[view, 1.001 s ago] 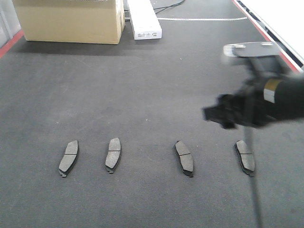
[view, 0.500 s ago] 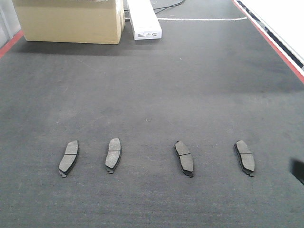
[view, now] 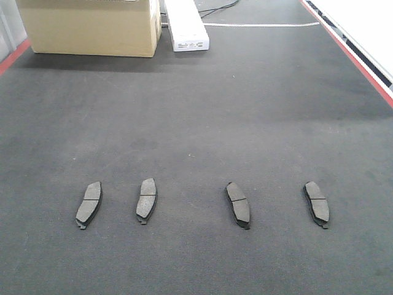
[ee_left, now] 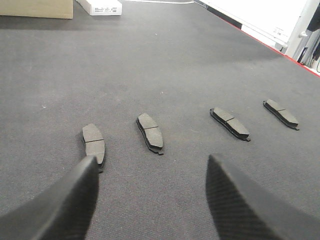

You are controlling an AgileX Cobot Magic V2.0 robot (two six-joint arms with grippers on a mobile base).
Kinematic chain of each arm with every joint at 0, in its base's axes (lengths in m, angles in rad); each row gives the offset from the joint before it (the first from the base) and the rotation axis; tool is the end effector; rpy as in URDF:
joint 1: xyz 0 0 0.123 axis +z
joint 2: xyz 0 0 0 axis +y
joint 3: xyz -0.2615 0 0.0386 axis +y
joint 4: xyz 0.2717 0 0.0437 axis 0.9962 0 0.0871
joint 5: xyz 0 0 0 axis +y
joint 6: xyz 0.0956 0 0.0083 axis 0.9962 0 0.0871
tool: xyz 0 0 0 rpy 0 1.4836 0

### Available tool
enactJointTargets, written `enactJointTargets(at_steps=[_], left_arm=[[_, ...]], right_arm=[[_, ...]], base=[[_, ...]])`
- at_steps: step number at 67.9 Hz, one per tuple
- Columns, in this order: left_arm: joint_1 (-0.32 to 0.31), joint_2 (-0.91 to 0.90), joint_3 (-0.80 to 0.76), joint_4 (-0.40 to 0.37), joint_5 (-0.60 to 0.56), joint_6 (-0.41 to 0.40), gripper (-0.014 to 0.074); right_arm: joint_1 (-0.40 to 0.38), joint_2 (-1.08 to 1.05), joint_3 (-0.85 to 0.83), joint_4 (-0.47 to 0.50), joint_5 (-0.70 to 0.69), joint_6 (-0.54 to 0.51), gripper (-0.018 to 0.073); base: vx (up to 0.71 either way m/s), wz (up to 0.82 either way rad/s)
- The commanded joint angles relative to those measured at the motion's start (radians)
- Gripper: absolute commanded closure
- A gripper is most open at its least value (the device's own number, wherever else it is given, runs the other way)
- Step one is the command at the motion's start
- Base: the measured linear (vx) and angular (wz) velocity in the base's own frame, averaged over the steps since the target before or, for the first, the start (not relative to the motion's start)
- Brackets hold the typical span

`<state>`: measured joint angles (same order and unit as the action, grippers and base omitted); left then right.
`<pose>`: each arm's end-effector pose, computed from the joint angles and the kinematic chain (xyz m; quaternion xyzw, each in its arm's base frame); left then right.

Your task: Move and align brake pads A on conveyor

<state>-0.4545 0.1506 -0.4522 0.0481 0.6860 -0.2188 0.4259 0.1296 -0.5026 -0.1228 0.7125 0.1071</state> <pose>0.0780 -0.0349 0.2947 0.1004 0.7975 -0.1744 0.5688 0.0719 0.0242 0.3112 -0.1372 0.7770 0.1030 0.6056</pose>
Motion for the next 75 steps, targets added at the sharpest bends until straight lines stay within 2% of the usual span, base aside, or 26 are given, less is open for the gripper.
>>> enactJointTargets(at_steps=[1, 5, 10, 30, 66, 71, 75], left_arm=[[-0.005, 0.021, -0.024, 0.002, -0.073, 0.002, 0.0263], [-0.005, 0.022, -0.024, 0.001, -0.073, 0.002, 0.0392], [-0.005, 0.022, -0.024, 0.001, -0.078, 0.002, 0.0605], [-0.005, 0.022, -0.024, 0.001, -0.086, 0.002, 0.0603], [-0.005, 0.022, -0.020, 0.000, -0.086, 0.002, 0.0603], [0.002, 0.012, 0.010, 0.039, -0.124, 0.003, 0.0602], [0.047, -0.001, 0.048, 0.071, -0.185, 0.003, 0.0602]], right_arm=[[-0.005, 0.015, -0.023, -0.014, -0.086, -0.016, 0.0276], [-0.005, 0.015, -0.023, -0.012, -0.093, -0.016, 0.0400], [-0.005, 0.015, -0.023, -0.011, -0.094, -0.009, 0.0578], [-0.005, 0.015, -0.023, -0.007, -0.032, -0.004, 0.0571], [-0.005, 0.015, -0.023, -0.007, -0.017, -0.005, 0.0571], [-0.005, 0.015, -0.023, -0.007, -0.017, -0.005, 0.0571], [-0.005, 0.015, -0.023, -0.007, -0.017, -0.005, 0.0571]], base=[[0.00, 0.00], [0.00, 0.00], [0.00, 0.00], [0.00, 0.00], [0.00, 0.00], [0.00, 0.00], [0.00, 0.00]])
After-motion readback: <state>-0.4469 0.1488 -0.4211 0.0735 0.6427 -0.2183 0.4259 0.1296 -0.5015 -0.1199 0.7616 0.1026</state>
